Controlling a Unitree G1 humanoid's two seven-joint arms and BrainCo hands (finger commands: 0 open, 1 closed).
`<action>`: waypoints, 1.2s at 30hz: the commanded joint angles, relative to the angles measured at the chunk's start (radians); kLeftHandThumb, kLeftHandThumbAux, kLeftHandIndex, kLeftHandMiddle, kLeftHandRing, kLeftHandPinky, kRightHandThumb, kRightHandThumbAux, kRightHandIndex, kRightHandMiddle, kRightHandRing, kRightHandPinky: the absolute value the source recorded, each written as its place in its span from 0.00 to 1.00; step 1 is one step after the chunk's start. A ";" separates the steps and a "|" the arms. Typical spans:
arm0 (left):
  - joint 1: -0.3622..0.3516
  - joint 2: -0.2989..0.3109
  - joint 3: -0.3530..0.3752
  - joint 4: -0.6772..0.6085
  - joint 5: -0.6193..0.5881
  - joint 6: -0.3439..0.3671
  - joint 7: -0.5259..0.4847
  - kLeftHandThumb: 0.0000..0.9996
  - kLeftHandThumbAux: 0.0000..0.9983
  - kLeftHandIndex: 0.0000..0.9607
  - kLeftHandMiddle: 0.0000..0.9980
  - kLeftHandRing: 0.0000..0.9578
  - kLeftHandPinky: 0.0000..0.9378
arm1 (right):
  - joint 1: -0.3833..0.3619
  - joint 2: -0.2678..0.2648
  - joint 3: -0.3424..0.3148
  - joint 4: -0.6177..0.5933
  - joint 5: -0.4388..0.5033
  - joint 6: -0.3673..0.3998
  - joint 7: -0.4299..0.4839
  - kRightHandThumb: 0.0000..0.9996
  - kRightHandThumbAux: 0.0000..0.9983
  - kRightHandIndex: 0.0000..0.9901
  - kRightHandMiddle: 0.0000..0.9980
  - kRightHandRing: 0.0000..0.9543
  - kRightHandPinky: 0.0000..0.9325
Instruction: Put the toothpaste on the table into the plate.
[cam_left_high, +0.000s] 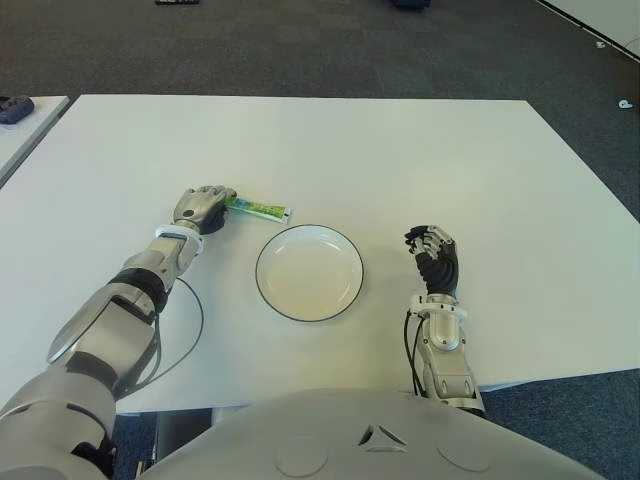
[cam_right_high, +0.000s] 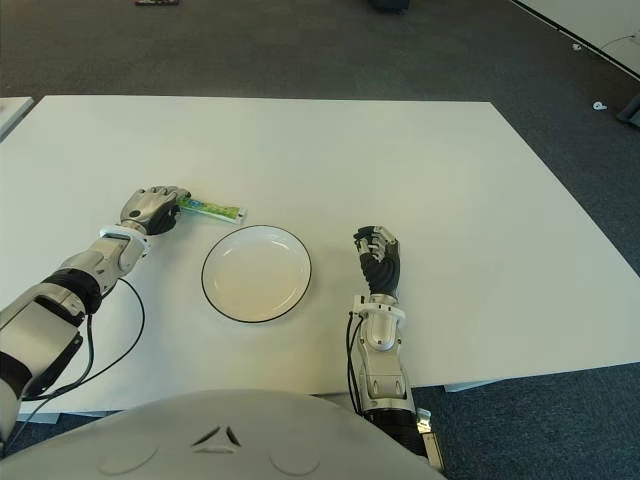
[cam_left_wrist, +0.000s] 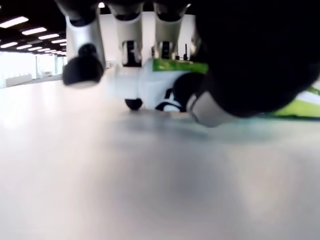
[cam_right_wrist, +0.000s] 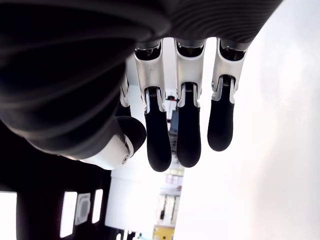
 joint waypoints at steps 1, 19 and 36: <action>0.000 -0.009 0.051 0.001 -0.062 -0.031 -0.047 0.70 0.72 0.45 0.83 0.85 0.85 | -0.015 0.002 -0.001 0.019 -0.004 0.004 -0.001 0.70 0.73 0.43 0.49 0.49 0.49; 0.114 0.006 0.312 -0.339 -0.352 -0.017 -0.268 0.71 0.72 0.45 0.80 0.81 0.80 | -0.032 0.000 0.003 0.051 -0.005 -0.029 -0.004 0.70 0.73 0.43 0.49 0.48 0.50; 0.200 -0.041 0.428 -0.628 -0.448 0.133 -0.401 0.71 0.71 0.46 0.80 0.81 0.83 | -0.039 0.003 0.003 0.062 -0.001 -0.040 -0.003 0.70 0.73 0.43 0.49 0.49 0.51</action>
